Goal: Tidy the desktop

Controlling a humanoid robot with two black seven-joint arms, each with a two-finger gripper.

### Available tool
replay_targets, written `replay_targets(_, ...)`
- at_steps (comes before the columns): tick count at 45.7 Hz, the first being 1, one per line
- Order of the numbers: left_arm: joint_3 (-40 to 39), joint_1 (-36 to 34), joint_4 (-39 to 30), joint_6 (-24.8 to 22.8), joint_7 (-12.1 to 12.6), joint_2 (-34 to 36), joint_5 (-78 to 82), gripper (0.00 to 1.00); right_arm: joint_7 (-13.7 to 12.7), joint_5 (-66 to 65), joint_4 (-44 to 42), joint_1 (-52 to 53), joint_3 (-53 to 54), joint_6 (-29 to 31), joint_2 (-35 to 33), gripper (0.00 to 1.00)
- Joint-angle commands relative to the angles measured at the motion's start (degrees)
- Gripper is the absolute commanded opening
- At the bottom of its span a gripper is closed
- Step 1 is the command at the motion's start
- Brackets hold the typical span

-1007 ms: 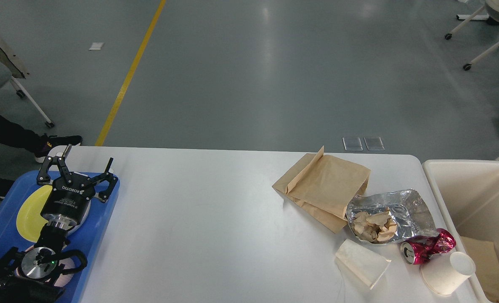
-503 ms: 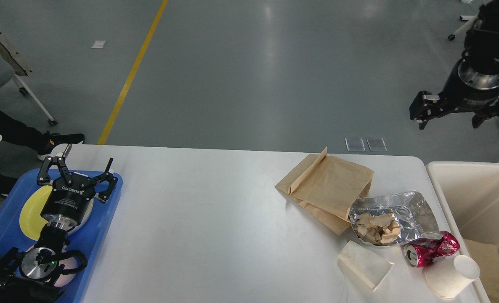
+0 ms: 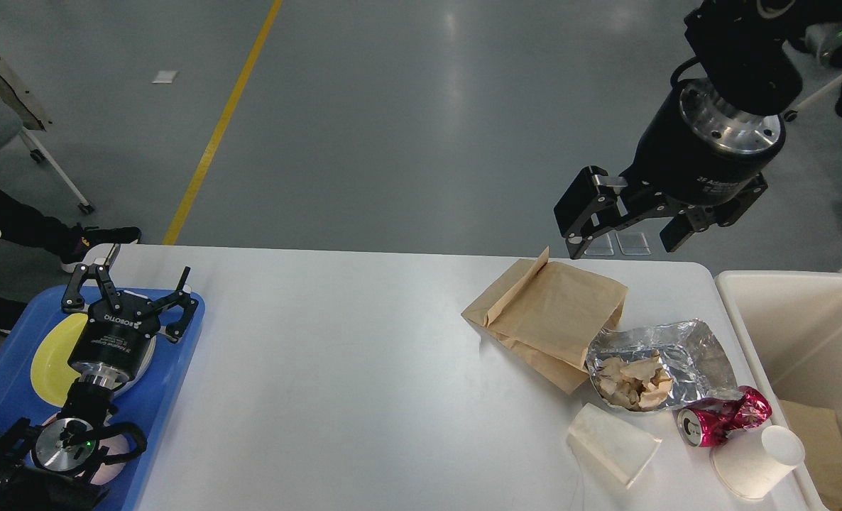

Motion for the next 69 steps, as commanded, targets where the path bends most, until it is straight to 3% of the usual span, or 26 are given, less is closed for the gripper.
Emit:
replay_targets(1,0.00,-0.02,-0.08,-0.08,0.04,-0.03,0.00,0.97,0.05,0.21,-0.07,-0.60,0.10,-1.11,-0.14,1.00)
replay_targets(8,0.00,0.07,-0.08,-0.08,0.04,-0.03,0.00,0.97,0.05,0.21,-1.30,-3.76,0.10,-3.65,-1.46,1.00)
replay_targets(14,0.00,0.07,-0.08,-0.08,0.04,-0.03,0.00,0.97,0.05,0.12,-1.39,-8.50,0.02,-13.39,-1.81,1.00)
replay_targets(18,0.00,-0.02,-0.08,-0.08,0.04,-0.03,0.00,0.97,-0.03,-0.23,-3.66,-17.02,0.02,-21.23,-0.76,1.00)
replay_targets(32,0.00,-0.02,-0.08,-0.08,0.04,-0.03,0.00,0.97,-0.03,8.11,-36.70,-52.52,1.68,-23.00,5.21,1.00)
replay_targets(40,0.00,-0.02,-0.08,-0.08,0.04,-0.03,0.00,0.97,-0.03,8.12,-51.04,-66.43,1.95,-24.84,9.44,1.00)
replay_targets(69,0.00,-0.02,-0.08,-0.08,0.04,-0.03,0.00,0.97,0.05,9.08,-52.37,-75.13,10.47,-33.89,11.19,0.98)
